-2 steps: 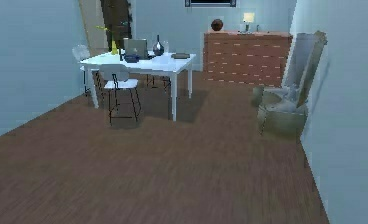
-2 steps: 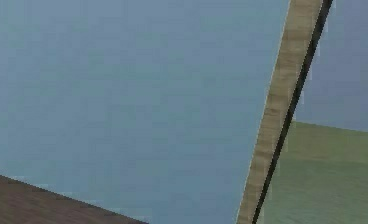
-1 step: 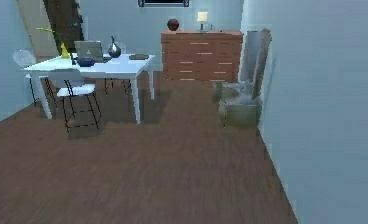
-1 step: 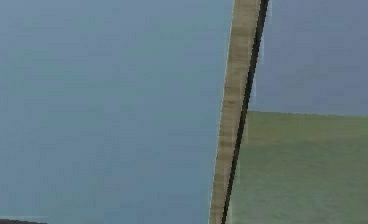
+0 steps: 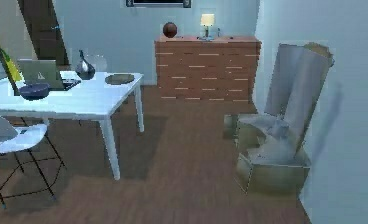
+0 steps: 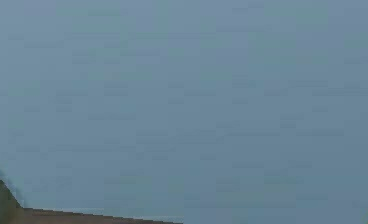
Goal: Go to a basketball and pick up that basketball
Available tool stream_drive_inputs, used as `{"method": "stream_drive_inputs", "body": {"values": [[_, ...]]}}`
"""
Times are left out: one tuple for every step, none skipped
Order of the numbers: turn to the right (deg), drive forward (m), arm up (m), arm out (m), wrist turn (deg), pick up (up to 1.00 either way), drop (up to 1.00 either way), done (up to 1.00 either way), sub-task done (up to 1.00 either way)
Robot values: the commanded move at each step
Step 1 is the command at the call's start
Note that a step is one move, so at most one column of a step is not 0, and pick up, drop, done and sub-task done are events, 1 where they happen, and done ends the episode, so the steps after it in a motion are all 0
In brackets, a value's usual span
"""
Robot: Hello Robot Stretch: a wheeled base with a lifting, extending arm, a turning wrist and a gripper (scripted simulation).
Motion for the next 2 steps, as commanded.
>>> {"method": "stream_drive_inputs", "body": {"values": [[3.0, 0.0, 0.0, 0.0, 0.0, 0.0, 0.0, 0.0, 0.0], [-15.0, 0.0, 0.0, 0.0, 0.0, 0.0, 0.0, 0.0, 0.0]]}}
